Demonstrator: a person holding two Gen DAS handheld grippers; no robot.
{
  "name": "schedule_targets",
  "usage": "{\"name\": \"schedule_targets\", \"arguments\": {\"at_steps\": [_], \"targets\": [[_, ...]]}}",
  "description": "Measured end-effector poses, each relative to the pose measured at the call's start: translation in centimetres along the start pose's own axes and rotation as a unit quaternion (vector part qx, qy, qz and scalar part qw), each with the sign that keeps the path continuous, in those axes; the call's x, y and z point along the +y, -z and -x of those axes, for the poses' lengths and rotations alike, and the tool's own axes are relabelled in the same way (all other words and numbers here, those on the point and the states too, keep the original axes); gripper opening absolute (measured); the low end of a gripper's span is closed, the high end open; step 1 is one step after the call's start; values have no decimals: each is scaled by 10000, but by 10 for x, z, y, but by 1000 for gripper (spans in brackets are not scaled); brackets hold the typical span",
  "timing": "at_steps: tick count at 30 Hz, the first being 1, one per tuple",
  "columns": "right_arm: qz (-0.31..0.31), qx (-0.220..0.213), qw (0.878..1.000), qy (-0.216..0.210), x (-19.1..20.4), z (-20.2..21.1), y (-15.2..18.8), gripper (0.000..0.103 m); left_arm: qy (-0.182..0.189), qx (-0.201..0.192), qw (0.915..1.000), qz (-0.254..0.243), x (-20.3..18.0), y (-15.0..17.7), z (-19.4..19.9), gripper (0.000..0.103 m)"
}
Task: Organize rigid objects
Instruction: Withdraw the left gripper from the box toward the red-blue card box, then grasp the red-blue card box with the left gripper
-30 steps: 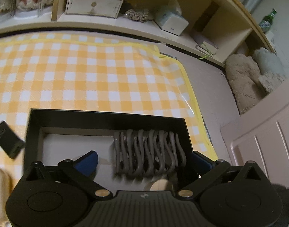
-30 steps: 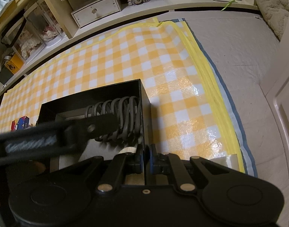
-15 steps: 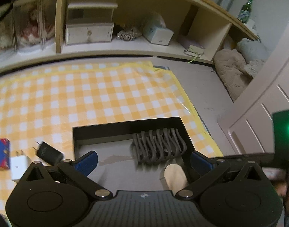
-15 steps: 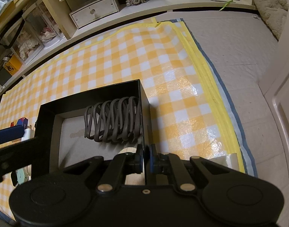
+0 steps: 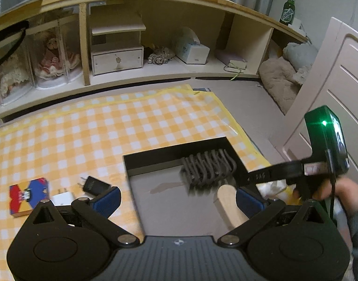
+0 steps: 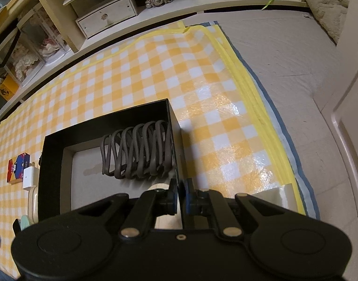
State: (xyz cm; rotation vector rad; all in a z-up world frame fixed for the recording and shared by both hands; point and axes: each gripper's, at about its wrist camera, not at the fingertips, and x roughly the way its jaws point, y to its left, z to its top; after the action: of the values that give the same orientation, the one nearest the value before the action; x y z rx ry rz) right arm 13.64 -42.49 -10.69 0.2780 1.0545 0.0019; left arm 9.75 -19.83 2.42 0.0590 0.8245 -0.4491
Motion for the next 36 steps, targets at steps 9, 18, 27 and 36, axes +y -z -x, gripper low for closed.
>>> {"name": "schedule_targets", "arguments": {"at_steps": [9,18,27,36], "targets": [[-37,61,9999,147,4,-1,-3,6,-265,-125,9995,129,42,16,23,103],[73,333,9981,504,16,-6,-10,5,-879,-193,9949,459,92,25,32,103],[48,238,9971,720,22,-4,-7,5,-1403,-202,9871,742,151,25,27,103],[-53,-40,9974,719,21,-2,-1,6,-1664,188,9770,1320,202,16,-20,103]]}}
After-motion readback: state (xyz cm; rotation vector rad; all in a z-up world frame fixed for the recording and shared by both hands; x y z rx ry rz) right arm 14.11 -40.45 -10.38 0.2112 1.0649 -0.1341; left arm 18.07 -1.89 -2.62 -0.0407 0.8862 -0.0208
